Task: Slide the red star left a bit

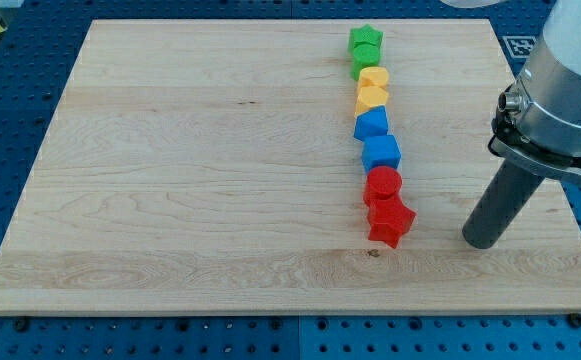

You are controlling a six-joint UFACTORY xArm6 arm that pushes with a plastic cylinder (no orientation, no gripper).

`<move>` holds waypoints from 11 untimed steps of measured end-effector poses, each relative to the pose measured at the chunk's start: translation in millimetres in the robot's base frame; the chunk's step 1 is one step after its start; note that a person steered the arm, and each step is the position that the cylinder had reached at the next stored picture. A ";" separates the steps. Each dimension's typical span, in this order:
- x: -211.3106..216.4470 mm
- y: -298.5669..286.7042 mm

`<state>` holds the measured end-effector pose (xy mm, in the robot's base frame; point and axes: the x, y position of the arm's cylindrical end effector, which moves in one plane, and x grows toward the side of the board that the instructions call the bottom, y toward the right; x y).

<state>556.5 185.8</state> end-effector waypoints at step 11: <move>12.6 -126.1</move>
